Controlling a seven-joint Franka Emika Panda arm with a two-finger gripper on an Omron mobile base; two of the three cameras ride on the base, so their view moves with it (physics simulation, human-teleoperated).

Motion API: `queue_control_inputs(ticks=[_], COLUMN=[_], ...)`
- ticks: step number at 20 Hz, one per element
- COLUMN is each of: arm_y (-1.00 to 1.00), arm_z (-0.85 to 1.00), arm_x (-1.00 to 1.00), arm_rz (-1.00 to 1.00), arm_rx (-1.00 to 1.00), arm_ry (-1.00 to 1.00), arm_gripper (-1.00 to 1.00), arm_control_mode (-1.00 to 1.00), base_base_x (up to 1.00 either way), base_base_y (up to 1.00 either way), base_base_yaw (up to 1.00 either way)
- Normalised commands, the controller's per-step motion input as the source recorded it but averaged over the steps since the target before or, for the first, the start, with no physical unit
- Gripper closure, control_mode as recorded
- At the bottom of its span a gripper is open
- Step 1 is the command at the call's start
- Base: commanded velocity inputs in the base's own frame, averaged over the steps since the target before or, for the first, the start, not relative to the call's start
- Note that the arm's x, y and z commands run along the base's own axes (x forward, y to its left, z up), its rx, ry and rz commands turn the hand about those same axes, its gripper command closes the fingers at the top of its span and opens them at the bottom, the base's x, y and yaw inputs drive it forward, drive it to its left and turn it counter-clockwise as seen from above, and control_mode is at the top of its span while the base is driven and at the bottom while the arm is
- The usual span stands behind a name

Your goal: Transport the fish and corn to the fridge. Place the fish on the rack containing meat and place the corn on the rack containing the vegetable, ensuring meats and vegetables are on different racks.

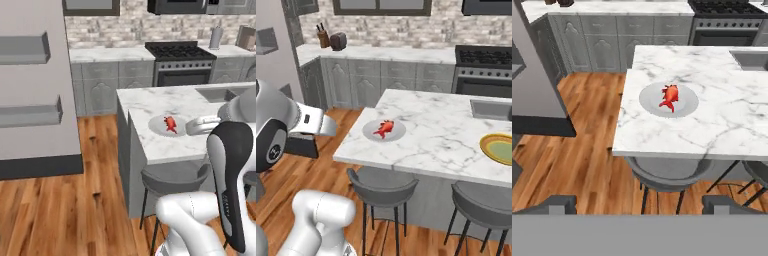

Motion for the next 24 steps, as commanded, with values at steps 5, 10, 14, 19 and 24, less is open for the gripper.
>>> queue_control_inputs(ticks=[5, 10, 14, 19, 24], arm_y=[0.0, 0.0, 0.0, 0.0, 0.01], arm_z=[0.0, 0.0, 0.0, 0.0, -0.16], arm_x=[0.0, 0.0, 0.0, 0.0, 0.6], arm_rz=[0.0, 0.0, 0.0, 0.0, 0.0], arm_rx=[0.0, 0.0, 0.0, 0.0, 0.0], arm_ry=[0.0, 0.0, 0.0, 0.0, 0.0], arm_gripper=[-1.0, -1.0, -1.0, -1.0, -1.0], arm_control_mode=[1.0, 1.0, 1.0, 1.0, -1.0], base_base_x=[1.0, 1.0, 1.0, 1.0, 0.4], base_base_y=[-0.9, -0.22, 0.15, 0.0, 0.0], base_base_yaw=[0.0, -0.05, -0.09, 0.02, 0.0])
